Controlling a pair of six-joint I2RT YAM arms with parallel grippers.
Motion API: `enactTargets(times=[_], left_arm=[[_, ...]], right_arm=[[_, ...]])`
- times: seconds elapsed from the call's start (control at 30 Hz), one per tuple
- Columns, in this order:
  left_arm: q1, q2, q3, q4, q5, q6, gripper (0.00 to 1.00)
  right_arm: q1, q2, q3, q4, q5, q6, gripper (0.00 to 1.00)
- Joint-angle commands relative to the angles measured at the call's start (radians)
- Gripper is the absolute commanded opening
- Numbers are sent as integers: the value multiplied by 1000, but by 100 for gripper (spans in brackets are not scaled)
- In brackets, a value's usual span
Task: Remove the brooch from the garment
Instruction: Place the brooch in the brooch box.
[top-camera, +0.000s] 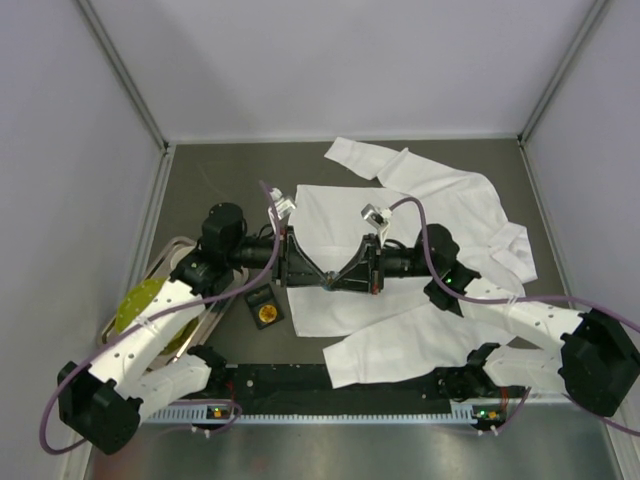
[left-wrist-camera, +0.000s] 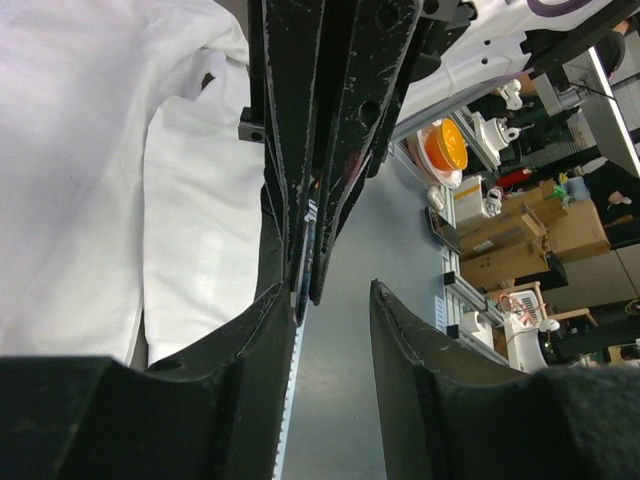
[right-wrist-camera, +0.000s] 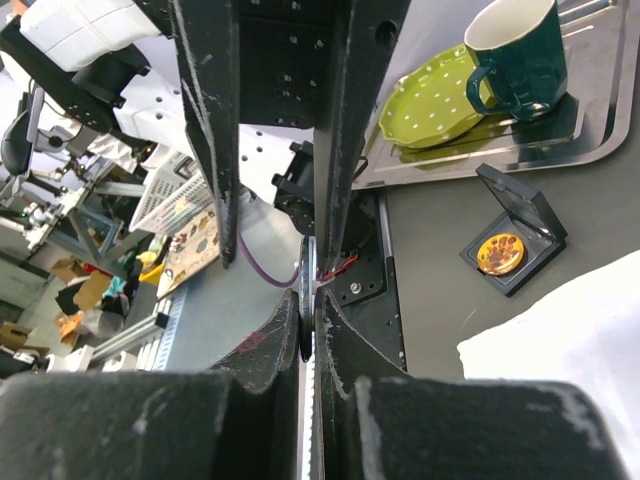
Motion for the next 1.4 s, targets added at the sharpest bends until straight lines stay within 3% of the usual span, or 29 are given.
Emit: enactTargets(times=[0.0,0.1,0.2,0.27,0.4,0.43,0.47,0.57,0.67,0.8,1.13,1.37], left_arm=[[-2,10,1,-7,17,35,42],[-2,18,12,-37,11,53,40],[-2,12,17,-34,-6,53,27],[-2,10,23,-44,-21,59,19],[-2,3,27,-34,-36,45,12],[-2,-2,26,-24,-41,42,4],[-2,-5,24,-19,-50,44,0],[-2,-17,27,-36,-76,62,0],[-2,-31,24,-56,-81,78,0],[-2,-45,9,-51,-76,71,0],[0,-69,-2,-47,-81,62,0],[0,-65,-6,-53,-76,65,0]], right_arm=[[-11,-8,52,68,24,0,0],[-10,-5,57,76,25,6,0],[-10,9,64,76,15,6,0],[-11,7,61,79,11,6,8],[-10,-2,64,59,7,5,15],[-10,-5,66,50,11,5,17],[-10,-7,66,24,18,3,26],[-14,-30,55,-3,44,6,42],[-42,-51,22,32,48,49,46],[-83,-37,-21,171,-1,144,45],[-85,2,-23,223,-21,176,32],[-85,12,-20,211,-31,170,8]])
